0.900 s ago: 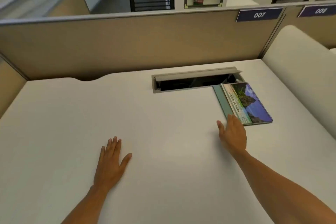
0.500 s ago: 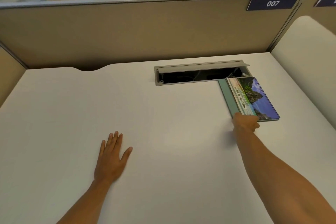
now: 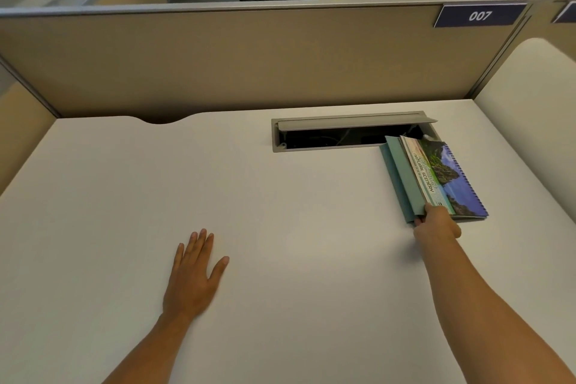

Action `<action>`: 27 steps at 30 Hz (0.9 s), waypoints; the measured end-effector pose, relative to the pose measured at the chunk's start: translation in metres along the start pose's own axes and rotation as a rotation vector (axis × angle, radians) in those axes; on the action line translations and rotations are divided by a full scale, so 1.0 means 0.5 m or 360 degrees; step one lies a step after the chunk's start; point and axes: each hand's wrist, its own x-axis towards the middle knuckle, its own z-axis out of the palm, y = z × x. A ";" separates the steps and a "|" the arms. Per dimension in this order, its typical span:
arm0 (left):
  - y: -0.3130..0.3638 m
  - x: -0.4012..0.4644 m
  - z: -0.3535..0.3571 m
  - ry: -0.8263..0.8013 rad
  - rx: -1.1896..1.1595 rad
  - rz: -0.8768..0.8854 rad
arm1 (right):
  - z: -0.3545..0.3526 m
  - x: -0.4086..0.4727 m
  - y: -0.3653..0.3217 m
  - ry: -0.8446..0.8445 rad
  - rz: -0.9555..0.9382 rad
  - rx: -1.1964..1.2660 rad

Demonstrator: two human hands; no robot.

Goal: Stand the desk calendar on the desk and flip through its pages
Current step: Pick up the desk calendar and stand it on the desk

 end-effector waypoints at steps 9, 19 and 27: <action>0.002 -0.005 -0.001 -0.0008 -0.0058 -0.0005 | -0.042 -0.023 0.003 -0.0226 -0.0184 -0.0165; 0.017 0.000 -0.015 0.0159 -0.0485 -0.0096 | -0.046 -0.114 0.052 -0.0836 -0.0510 -0.0241; 0.093 0.053 -0.092 0.0354 -0.1127 -0.0100 | 0.004 -0.169 0.112 -0.1475 -0.0747 -0.0686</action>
